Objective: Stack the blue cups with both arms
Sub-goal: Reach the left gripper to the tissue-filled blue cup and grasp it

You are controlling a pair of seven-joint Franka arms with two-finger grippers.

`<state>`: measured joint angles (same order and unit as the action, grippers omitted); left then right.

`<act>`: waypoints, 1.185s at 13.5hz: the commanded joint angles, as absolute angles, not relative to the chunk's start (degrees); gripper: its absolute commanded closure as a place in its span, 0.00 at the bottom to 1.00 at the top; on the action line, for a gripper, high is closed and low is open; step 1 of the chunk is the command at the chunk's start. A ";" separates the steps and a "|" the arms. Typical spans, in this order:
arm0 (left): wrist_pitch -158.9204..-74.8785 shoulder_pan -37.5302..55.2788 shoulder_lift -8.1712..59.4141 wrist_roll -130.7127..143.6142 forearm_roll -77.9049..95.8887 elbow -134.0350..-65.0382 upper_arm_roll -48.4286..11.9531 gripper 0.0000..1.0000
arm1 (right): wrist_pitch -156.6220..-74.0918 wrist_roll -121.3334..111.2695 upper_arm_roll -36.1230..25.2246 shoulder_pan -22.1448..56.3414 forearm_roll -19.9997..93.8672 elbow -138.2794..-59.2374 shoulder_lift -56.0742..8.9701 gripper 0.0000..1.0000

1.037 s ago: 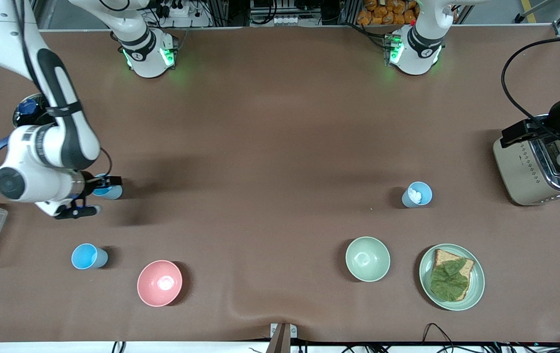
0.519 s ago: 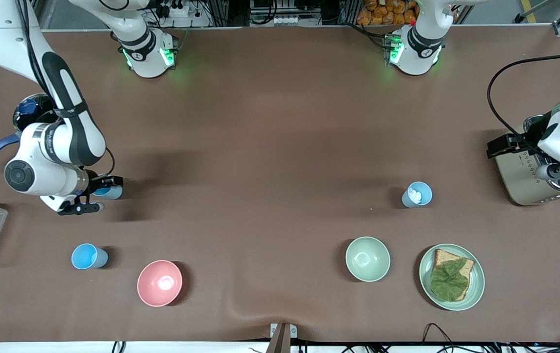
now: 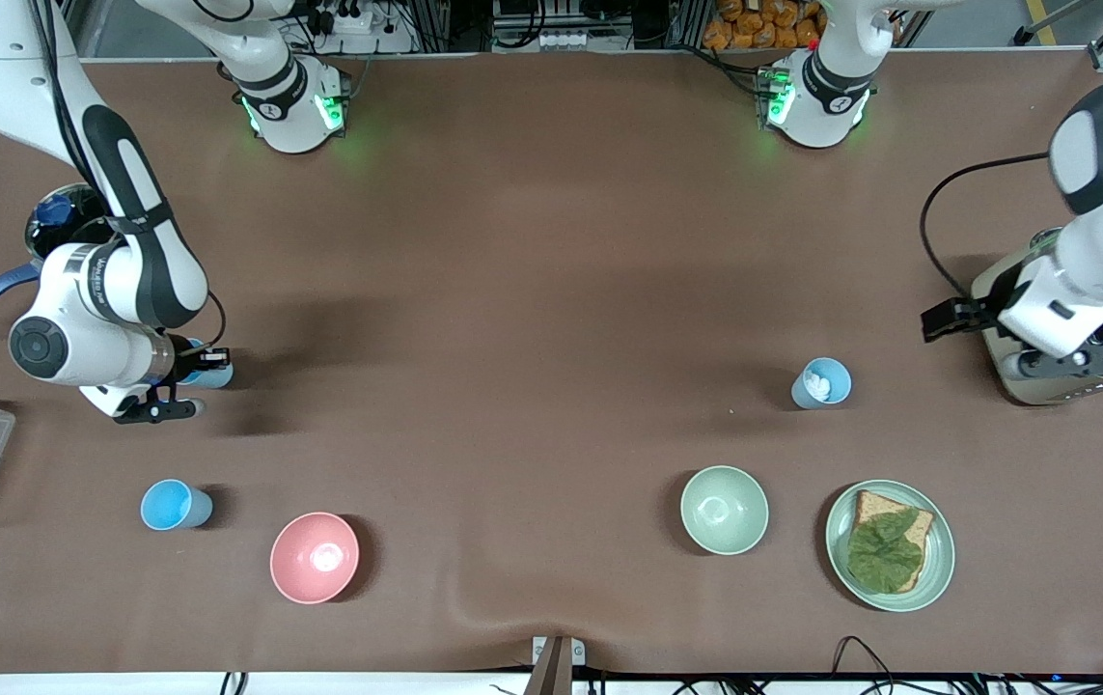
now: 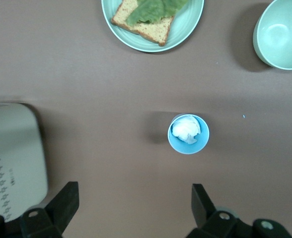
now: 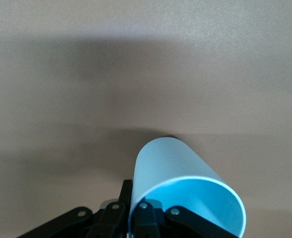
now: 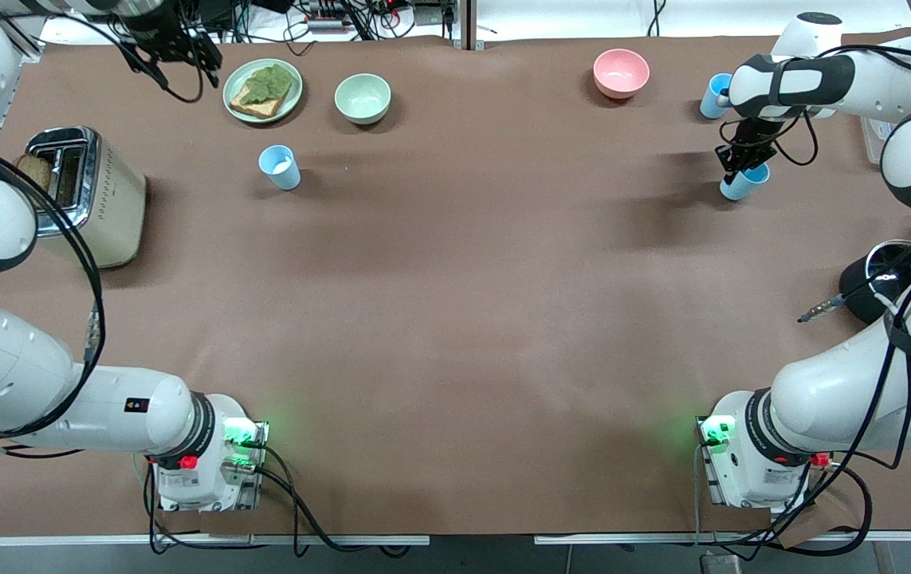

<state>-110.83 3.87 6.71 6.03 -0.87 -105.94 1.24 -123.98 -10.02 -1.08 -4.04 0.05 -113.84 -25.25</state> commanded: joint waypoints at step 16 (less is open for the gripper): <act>-142.91 3.78 18.28 5.71 0.09 -122.17 -1.14 0.00 | -97.65 -10.11 -0.70 1.76 -0.44 -95.36 -19.86 1.00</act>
